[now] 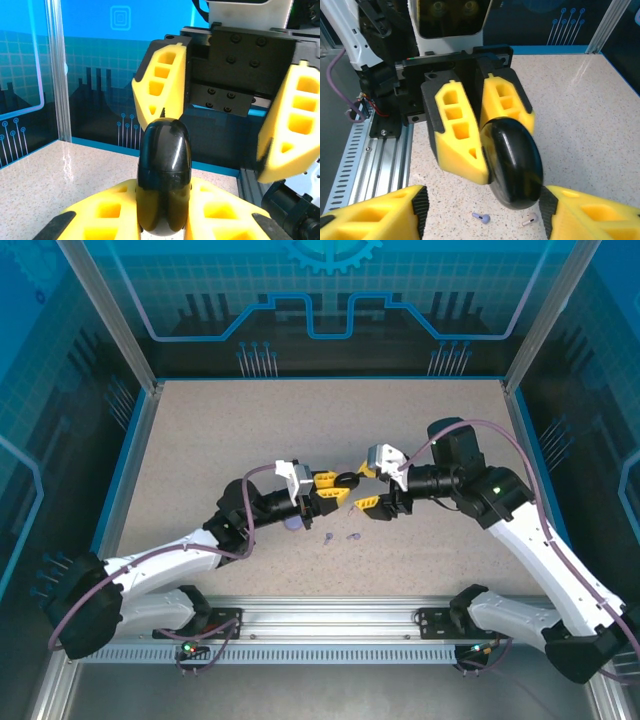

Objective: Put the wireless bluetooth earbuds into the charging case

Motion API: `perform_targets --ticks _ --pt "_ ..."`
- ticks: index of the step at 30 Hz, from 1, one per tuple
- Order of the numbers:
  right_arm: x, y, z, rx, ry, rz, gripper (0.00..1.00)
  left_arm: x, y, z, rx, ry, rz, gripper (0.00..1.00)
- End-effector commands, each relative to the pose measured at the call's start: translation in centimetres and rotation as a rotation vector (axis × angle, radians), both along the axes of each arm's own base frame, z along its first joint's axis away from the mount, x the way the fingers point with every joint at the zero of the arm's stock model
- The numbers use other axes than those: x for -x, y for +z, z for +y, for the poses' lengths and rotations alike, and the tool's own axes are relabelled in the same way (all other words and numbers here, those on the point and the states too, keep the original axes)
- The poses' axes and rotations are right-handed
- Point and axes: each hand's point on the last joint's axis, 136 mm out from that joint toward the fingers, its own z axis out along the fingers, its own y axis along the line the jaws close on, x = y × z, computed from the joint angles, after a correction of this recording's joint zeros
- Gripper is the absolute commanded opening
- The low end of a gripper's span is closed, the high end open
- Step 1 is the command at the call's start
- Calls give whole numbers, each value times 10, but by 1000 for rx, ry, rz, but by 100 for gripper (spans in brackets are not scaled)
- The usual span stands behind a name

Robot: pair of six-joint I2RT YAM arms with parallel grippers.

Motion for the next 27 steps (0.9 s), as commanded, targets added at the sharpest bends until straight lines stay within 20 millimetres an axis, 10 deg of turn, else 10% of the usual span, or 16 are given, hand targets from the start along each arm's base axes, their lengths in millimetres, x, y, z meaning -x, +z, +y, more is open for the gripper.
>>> perform_targets --ticks 1,15,27 --pt "13 5 11 -15 104 -2 53 6 12 0 25 -24 -29 3" --pt "5 0 13 -1 104 49 35 6 9 -2 8 -26 -39 3" --pt "7 5 4 -34 108 65 51 6 8 -2 6 -25 -42 3"
